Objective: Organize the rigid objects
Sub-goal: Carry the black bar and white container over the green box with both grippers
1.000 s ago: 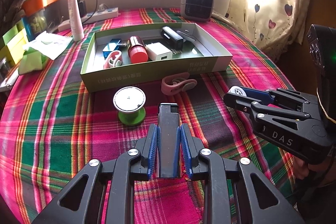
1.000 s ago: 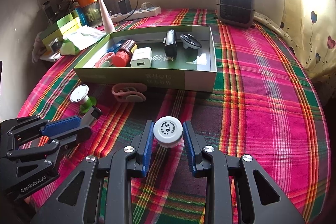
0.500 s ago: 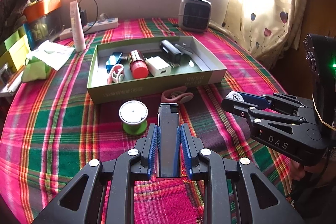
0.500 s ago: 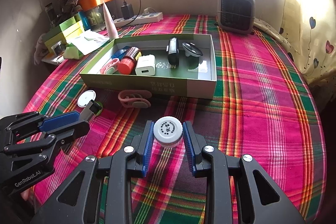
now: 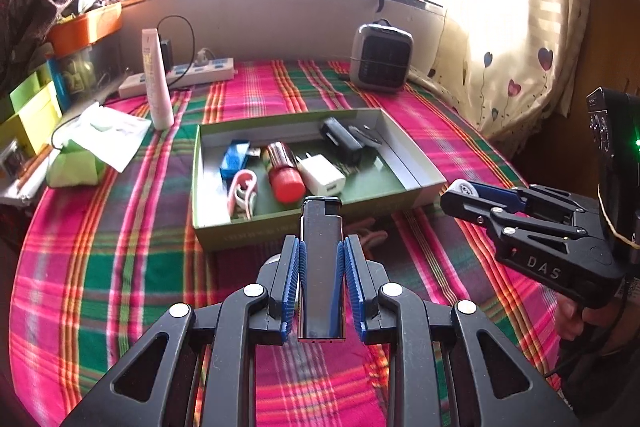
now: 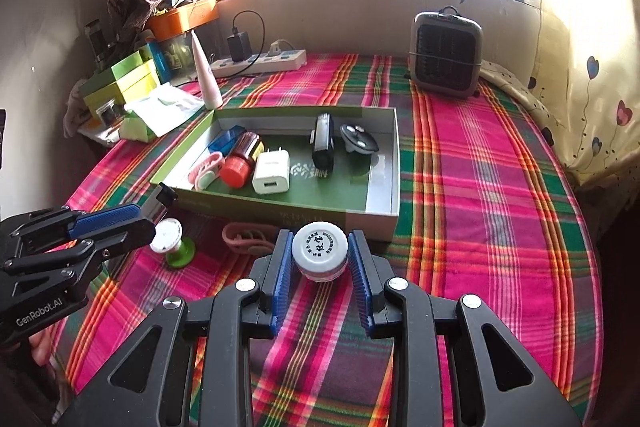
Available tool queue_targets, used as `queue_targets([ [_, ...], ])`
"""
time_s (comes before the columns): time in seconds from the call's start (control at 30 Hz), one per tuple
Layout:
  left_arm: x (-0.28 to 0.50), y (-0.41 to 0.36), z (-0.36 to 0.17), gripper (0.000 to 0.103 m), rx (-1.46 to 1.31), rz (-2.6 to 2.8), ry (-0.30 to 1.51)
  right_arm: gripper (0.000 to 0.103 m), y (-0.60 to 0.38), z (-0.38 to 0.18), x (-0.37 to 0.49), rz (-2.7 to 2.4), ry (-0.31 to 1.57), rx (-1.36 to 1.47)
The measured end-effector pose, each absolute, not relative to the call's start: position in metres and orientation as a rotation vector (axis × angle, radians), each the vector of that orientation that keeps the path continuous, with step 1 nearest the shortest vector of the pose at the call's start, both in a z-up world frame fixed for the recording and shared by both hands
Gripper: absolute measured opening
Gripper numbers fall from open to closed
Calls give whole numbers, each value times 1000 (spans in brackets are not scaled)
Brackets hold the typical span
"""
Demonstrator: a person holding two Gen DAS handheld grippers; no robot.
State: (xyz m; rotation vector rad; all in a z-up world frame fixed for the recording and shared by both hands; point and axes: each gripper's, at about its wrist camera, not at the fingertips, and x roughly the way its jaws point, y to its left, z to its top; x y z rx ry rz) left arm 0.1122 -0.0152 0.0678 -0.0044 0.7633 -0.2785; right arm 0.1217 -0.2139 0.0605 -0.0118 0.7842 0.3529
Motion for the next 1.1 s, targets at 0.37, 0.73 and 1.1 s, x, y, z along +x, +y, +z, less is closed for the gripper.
queue_targets([
  [0.37, 156, 6, 72, 22, -30, -239, 768, 29, -212, 65, 160, 346, 785, -9],
  [0.73, 205, 23, 61, 22, -48, -209, 804, 29, -210, 50, 196, 342, 823, 8],
  [1.1, 239, 23, 46, 22, -24, -194, 827, 29, -204, 35, 218, 325, 864, -22],
])
